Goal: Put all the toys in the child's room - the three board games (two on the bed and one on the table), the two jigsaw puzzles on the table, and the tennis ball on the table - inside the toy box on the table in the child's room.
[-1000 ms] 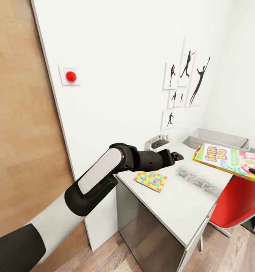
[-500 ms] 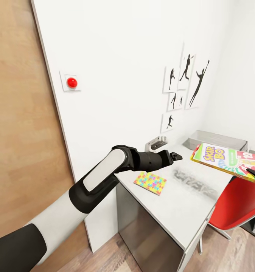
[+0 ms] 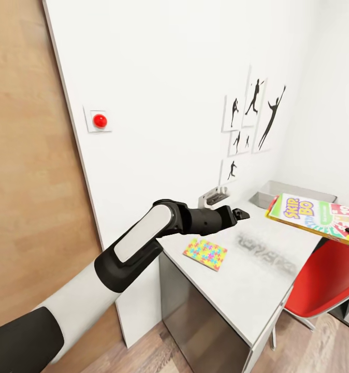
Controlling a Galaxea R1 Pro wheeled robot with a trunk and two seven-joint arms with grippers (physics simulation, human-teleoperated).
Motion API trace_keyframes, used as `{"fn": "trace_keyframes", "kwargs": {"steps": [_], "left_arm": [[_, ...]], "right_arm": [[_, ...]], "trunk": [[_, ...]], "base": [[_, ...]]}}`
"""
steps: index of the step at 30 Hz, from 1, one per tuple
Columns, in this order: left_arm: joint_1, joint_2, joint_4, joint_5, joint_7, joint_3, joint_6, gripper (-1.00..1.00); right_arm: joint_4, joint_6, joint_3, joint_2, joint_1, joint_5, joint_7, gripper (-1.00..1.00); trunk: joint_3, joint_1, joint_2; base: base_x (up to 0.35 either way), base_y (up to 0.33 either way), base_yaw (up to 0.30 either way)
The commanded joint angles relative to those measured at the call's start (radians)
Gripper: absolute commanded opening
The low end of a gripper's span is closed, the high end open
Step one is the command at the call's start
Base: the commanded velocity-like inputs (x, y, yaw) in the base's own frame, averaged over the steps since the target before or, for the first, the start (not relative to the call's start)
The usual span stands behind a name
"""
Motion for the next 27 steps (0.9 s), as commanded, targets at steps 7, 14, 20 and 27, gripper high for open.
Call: {"fn": "trace_keyframes", "kwargs": {"steps": [7,14,20,27], "left_arm": [[-0.001,0.002,-0.013,0.005,0.011,0.000,0.001,1.00],[0.001,0.001,-0.016,0.005,0.010,0.000,0.001,1.00],[0.002,-0.001,-0.017,-0.011,0.007,-0.003,0.001,1.00],[0.004,-0.001,-0.026,-0.055,0.003,-0.005,0.001,1.00]], "right_arm": [[-0.005,0.012,-0.004,-0.003,-0.001,0.000,-0.009,-1.00],[-0.005,0.012,-0.002,-0.002,-0.002,0.002,-0.040,-1.00],[-0.010,0.011,-0.001,0.009,-0.002,0.002,-0.072,-1.00],[-0.028,0.014,0.001,0.011,-0.003,-0.001,-0.075,-1.00]], "trunk": [[0.021,-0.027,0.048],[0.043,-0.054,0.097],[0.062,-0.077,0.139],[0.083,-0.104,0.188]], "base": [[0.000,0.000,0.000],[0.000,0.000,0.000],[0.000,0.000,0.000],[0.000,0.000,0.000]]}}
